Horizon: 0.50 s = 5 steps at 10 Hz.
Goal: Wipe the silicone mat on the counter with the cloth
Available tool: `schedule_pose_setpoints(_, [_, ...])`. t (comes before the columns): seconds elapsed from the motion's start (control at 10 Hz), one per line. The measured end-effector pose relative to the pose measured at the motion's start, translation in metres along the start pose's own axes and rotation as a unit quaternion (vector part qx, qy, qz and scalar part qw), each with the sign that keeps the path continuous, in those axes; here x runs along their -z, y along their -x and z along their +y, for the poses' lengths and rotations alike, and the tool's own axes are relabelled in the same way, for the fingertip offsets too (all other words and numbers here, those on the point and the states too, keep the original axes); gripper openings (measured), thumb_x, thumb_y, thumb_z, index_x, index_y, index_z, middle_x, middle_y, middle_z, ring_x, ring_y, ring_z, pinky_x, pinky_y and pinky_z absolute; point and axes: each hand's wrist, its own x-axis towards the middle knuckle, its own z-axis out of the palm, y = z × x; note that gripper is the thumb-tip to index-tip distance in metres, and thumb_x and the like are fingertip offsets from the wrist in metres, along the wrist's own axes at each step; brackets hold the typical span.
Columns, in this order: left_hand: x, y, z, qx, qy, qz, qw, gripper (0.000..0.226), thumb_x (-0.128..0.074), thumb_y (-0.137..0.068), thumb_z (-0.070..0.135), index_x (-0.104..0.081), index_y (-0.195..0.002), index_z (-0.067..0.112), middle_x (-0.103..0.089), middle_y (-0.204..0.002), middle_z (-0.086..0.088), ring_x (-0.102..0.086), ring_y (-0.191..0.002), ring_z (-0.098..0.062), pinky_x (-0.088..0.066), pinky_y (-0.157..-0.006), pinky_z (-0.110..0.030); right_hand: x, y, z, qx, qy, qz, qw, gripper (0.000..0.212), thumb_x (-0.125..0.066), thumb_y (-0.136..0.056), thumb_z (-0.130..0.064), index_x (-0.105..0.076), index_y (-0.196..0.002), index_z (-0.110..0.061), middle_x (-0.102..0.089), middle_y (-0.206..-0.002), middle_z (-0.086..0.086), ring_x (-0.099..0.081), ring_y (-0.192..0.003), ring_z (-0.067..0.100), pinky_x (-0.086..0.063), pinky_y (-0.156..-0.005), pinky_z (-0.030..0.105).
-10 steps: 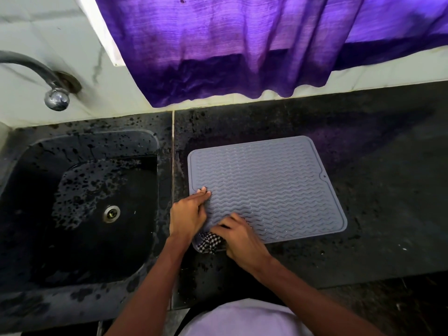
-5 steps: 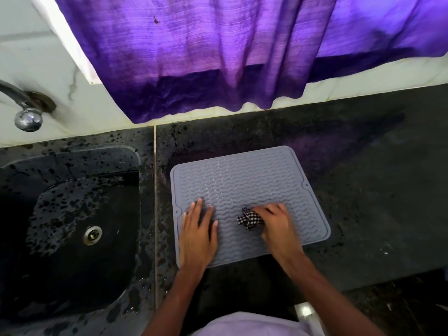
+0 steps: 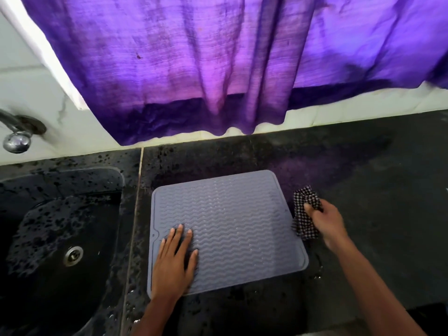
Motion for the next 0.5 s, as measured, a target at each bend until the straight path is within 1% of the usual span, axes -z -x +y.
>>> schedule_pose_setpoints(0.1, [0.0, 0.0, 0.004, 0.008, -0.011, -0.003, 1.0, 0.06, -0.029, -0.104, 0.052, -0.05, -0.147, 0.015, -0.04, -0.158, -0.006, -0.033, -0.147, -0.025, -0.021, -0.121, -0.038, 0.015, -0.012, -0.006, -0.003, 0.026, 0.009, 1.0, 0.03, -0.068, -0.087, -0.03, -0.063, -0.111, -0.012, -0.066, -0.104, 0.003, -0.062, -0.098, 0.023, -0.051, -0.089, 0.039])
schedule_pose_setpoints(0.2, [0.0, 0.001, 0.009, 0.021, -0.018, 0.0, 1.0, 0.062, -0.024, -0.105, 0.053, -0.053, -0.144, 0.014, -0.041, -0.157, -0.007, -0.034, -0.146, -0.024, -0.023, -0.119, -0.038, 0.017, -0.017, -0.003, 0.001, 0.063, 0.025, 0.998, 0.039, -0.069, -0.087, -0.027, -0.058, -0.118, -0.005, -0.063, -0.109, 0.01, -0.06, -0.105, 0.028, -0.044, -0.087, 0.032])
schedule_pose_setpoints(0.3, [-0.001, 0.002, 0.016, 0.039, -0.021, 0.011, 0.999, 0.062, -0.023, -0.105, 0.051, -0.056, -0.141, 0.013, -0.044, -0.155, -0.009, -0.036, -0.144, -0.024, -0.023, -0.119, -0.035, 0.016, -0.017, -0.002, 0.027, 0.101, 0.029, 0.994, 0.034, -0.068, -0.088, -0.026, -0.061, -0.113, -0.004, -0.067, -0.108, 0.015, -0.061, -0.105, 0.031, -0.044, -0.088, 0.033])
schedule_pose_setpoints(0.4, [0.0, 0.006, 0.019, 0.05, -0.025, 0.017, 0.998, 0.063, -0.022, -0.106, 0.05, -0.058, -0.139, 0.011, -0.047, -0.152, -0.01, -0.039, -0.142, -0.025, -0.021, -0.119, -0.032, 0.019, -0.018, 0.006, 0.058, 0.166, 0.049, 0.983, 0.033, -0.068, -0.088, -0.031, -0.063, -0.106, -0.003, -0.068, -0.104, 0.019, -0.061, -0.102, 0.037, -0.047, -0.088, 0.042])
schedule_pose_setpoints(0.5, [0.001, 0.004, 0.024, 0.06, -0.024, 0.013, 0.998, 0.06, -0.023, -0.106, 0.049, -0.058, -0.139, 0.013, -0.047, -0.152, -0.009, -0.044, -0.14, -0.028, -0.027, -0.117, -0.036, 0.015, -0.001, 0.002, 0.156, 0.257, 0.13, 0.945, 0.036, -0.067, -0.086, -0.032, -0.059, -0.112, -0.007, -0.062, -0.111, 0.02, -0.051, -0.107, 0.041, -0.048, -0.083, 0.05])
